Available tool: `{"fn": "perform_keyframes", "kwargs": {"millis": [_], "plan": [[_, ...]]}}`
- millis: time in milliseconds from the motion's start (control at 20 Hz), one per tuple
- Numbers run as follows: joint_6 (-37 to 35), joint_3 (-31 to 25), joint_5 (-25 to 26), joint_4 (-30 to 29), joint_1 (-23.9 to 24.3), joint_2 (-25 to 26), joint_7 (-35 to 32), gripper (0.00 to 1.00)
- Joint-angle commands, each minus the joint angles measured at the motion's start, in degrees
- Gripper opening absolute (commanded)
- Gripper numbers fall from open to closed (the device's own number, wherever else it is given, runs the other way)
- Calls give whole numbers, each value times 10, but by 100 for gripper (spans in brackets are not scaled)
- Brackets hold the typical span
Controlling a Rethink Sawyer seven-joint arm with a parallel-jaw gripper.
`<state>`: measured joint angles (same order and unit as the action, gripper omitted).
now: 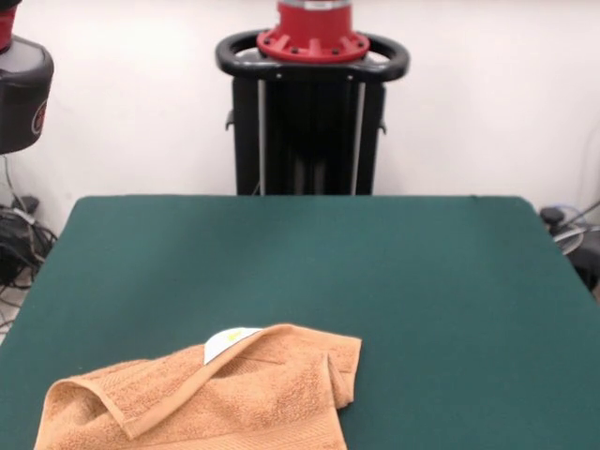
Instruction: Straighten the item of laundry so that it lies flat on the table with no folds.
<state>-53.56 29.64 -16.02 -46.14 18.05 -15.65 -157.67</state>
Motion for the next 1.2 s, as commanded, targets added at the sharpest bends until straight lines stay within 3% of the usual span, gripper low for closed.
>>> {"fn": "perform_keyframes", "kwargs": {"millis": [50,550,1200], "plan": [[-3,-111,-115,-124,2,9,-189,100],[49,-109,-183,-145,-10,20,-165,100],[37,-77,-170,-118,-31,48,-136,100]]}}
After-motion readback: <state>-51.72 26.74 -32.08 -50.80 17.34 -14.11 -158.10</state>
